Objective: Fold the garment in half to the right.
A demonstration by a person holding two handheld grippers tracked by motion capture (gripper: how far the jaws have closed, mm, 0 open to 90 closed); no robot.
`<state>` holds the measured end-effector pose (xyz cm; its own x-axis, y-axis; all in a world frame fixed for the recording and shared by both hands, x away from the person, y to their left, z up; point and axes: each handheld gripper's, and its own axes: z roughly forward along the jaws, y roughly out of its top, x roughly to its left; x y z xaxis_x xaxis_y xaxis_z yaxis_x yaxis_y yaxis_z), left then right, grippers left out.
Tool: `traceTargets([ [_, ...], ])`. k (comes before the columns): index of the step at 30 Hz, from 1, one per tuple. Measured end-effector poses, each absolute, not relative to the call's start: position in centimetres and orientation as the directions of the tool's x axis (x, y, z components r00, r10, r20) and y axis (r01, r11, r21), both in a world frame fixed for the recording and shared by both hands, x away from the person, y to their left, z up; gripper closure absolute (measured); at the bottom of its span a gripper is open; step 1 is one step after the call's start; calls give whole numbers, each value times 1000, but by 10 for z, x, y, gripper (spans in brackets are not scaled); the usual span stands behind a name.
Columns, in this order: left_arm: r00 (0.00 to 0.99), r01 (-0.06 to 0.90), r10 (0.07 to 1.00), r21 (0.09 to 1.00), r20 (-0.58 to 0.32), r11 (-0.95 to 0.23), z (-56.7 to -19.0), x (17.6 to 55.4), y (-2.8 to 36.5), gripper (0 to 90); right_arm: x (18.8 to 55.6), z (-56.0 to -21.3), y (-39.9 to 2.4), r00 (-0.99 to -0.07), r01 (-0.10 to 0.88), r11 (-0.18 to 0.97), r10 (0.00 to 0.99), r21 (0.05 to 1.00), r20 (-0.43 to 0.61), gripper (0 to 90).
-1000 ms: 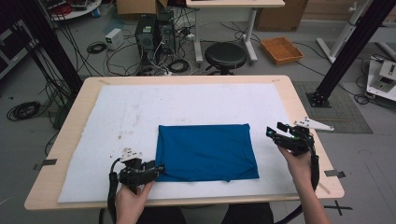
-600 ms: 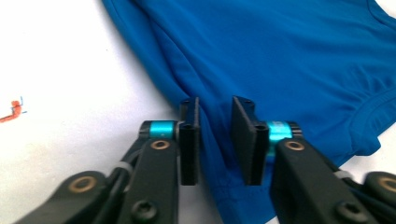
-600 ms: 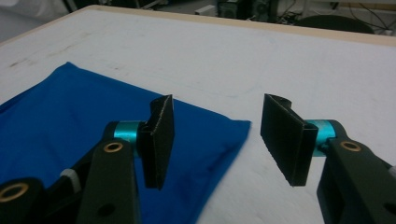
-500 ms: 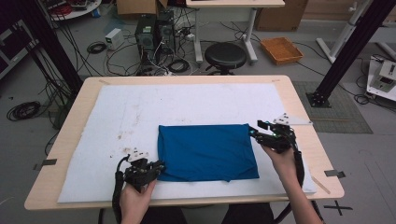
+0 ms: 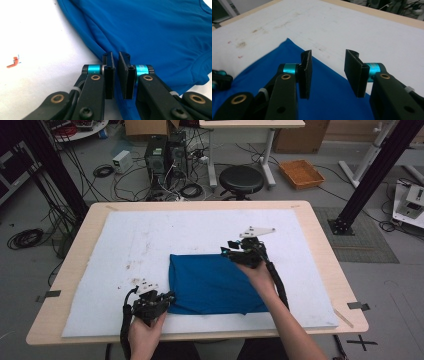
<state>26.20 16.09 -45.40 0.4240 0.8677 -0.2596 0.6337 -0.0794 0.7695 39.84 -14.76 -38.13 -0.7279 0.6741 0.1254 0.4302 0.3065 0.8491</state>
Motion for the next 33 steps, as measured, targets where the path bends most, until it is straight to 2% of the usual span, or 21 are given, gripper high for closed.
traceTargets([
  [8, 425, 630, 870, 772, -251, -84, -454, 262, 161, 846, 420, -393, -77, -768, 433, 363, 627, 825, 127, 636],
  [15, 421, 629, 874, 773, -241, -90, -454, 261, 159, 851, 433, -413, -23, -763, 480, 384, 627, 789, 158, 674],
  [20, 426, 630, 871, 771, -243, -93, -454, 262, 160, 851, 436, -426, 9, -760, 479, 423, 639, 769, 121, 733],
  [23, 427, 630, 871, 771, -244, -92, -454, 262, 160, 852, 437, -432, 25, -753, 488, 429, 647, 760, 119, 732],
  [27, 429, 628, 870, 773, -244, -93, -454, 261, 160, 851, 440, -437, 40, -741, 494, 477, 669, 727, 65, 709],
  [30, 430, 627, 869, 774, -245, -91, -454, 261, 160, 851, 443, -441, 44, -747, 491, 505, 663, 709, 46, 861],
  [33, 430, 627, 869, 774, -244, -93, -454, 261, 159, 851, 443, -442, 44, -750, 486, 511, 660, 710, 38, 893],
])
